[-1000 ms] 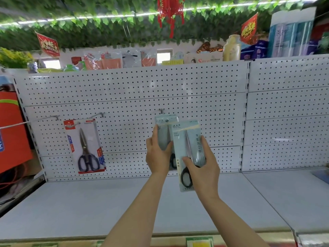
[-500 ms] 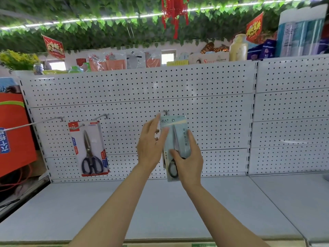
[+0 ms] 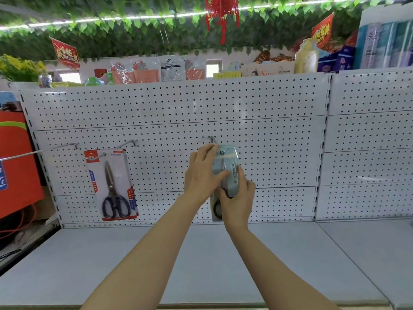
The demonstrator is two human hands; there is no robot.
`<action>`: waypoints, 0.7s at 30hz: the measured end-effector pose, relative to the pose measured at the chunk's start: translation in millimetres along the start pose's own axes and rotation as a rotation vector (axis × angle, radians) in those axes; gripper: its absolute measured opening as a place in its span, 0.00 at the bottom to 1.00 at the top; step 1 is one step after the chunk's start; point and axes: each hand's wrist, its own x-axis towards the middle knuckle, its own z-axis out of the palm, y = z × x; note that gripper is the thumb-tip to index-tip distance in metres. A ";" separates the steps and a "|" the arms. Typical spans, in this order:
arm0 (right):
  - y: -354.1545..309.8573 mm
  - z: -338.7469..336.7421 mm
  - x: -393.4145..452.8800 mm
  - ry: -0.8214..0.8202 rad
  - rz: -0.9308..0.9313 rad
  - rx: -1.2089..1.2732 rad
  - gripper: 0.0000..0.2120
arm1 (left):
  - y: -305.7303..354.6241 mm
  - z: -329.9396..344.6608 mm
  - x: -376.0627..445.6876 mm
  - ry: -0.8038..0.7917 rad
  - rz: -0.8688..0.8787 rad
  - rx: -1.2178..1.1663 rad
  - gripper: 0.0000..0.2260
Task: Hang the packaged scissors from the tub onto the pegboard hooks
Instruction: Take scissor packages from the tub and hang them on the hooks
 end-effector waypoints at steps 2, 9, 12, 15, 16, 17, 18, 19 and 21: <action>3.2 4.0 2.4 0.024 -0.031 -0.026 0.37 | -2.1 1.5 2.0 0.000 0.001 0.006 0.34; 7.6 -7.0 9.5 0.002 -0.054 -0.093 0.34 | -3.9 -3.8 0.3 -0.018 0.027 0.077 0.35; 6.1 -26.0 8.1 -0.012 -0.110 -0.176 0.34 | -1.4 -7.9 -6.4 -0.040 0.033 0.110 0.38; 1.5 -56.5 5.5 -0.022 -0.229 -0.314 0.33 | 5.1 -18.7 -18.3 -0.059 0.049 0.171 0.39; -0.5 -69.5 4.9 -0.023 -0.287 -0.368 0.33 | 8.3 -23.5 -24.1 -0.058 0.071 0.204 0.39; -2.2 -83.4 4.1 -0.019 -0.359 -0.430 0.33 | 11.7 -28.7 -30.6 -0.056 0.098 0.238 0.39; -3.9 -98.1 2.9 -0.015 -0.435 -0.495 0.32 | 15.9 -34.5 -38.0 -0.054 0.126 0.270 0.39; -5.8 -113.1 1.6 -0.014 -0.504 -0.553 0.32 | 20.5 -39.5 -45.5 -0.052 0.157 0.299 0.39; -10.2 -144.9 -3.1 -0.015 -0.620 -0.644 0.30 | 34.7 -47.2 -63.0 -0.040 0.234 0.351 0.39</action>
